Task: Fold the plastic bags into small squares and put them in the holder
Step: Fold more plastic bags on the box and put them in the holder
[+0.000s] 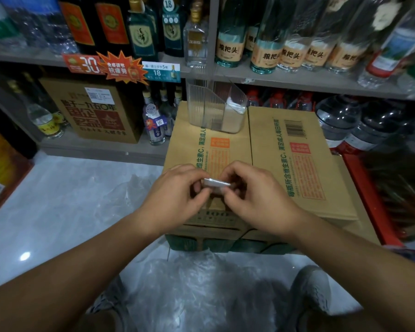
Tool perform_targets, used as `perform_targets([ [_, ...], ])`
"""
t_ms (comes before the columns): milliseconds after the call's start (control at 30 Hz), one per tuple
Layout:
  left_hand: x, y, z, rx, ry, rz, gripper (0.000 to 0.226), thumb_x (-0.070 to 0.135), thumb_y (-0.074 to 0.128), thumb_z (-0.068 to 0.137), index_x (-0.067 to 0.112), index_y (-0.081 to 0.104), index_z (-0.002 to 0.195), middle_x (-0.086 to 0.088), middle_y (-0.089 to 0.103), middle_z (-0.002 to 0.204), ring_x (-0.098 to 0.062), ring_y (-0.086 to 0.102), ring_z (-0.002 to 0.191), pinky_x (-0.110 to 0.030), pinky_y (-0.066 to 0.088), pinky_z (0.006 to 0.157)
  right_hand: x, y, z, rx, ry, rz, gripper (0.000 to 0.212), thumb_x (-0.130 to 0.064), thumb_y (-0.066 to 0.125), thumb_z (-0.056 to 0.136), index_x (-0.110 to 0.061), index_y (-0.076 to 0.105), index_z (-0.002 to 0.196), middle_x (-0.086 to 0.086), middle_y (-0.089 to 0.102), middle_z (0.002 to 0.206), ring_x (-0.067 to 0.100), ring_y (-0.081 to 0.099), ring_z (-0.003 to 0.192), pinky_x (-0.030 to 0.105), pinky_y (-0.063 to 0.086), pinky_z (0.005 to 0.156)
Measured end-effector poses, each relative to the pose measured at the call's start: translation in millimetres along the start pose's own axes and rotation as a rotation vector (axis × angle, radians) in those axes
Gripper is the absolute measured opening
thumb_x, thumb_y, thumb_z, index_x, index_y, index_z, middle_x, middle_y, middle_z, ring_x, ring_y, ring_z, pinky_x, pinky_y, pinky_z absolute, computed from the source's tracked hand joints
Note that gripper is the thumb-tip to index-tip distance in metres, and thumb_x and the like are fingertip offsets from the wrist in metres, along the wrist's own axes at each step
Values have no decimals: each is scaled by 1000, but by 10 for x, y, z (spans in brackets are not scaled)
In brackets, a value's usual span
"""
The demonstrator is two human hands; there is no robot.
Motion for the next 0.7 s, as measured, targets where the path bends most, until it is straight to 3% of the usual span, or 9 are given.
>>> perform_targets([
  [67, 21, -24, 71, -1, -16, -10, 17, 36, 59, 90, 27, 71, 98, 14, 57, 80, -5, 54, 80, -26, 40, 70, -28, -20, 42, -29, -24, -22, 20, -20, 70, 91, -24, 62, 108, -12, 63, 94, 7, 62, 83, 29, 54, 72],
  [167, 65, -69, 222, -19, -15, 27, 12, 33, 66, 89, 29, 69, 101, 13, 59, 82, -8, 55, 82, -30, 46, 71, -83, -178, 176, 28, -85, -163, 7, -20, 67, 92, -22, 66, 98, -11, 62, 90, 4, 58, 83, 33, 52, 73],
  [333, -22, -147, 514, -204, -75, 263, 51, 36, 72, 89, 35, 52, 135, 16, 64, 98, -11, 58, 95, -32, 47, 79, -79, -789, 627, 189, -26, -233, 1, -22, 61, 96, -22, 60, 96, -12, 59, 87, 3, 55, 80, 25, 46, 67],
  [433, -203, -271, 754, -143, -251, 178, 59, 35, 76, 86, 31, 45, 136, 14, 59, 106, -12, 58, 97, -32, 48, 80, 51, -1170, 1001, 363, 30, -217, 5, -20, 60, 96, -23, 57, 93, -15, 57, 80, -2, 52, 73, 16, 38, 61],
  [567, -509, -354, 1148, -54, -475, 33, 90, 37, 91, 68, 24, 35, 137, 5, 48, 122, -21, 55, 113, -41, 50, 98, 370, -1306, 1474, 373, 95, -229, 3, -19, 58, 98, -19, 57, 95, -6, 62, 83, 14, 58, 76, 34, 47, 67],
  [700, -753, -327, 1354, 33, -527, -147, 116, 58, 89, 62, 21, 24, 150, -4, 42, 147, -25, 45, 135, -48, 43, 112, 581, -1207, 1718, 336, 67, -311, 2, -18, 57, 97, -18, 59, 97, -2, 63, 84, 19, 58, 77, 33, 44, 66],
])
Point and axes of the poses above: each hand's wrist, its own z-axis towards the middle knuckle, its own y-axis out of the palm, x = y × z, the point moved 6 cm from there along z, towards the middle knuckle
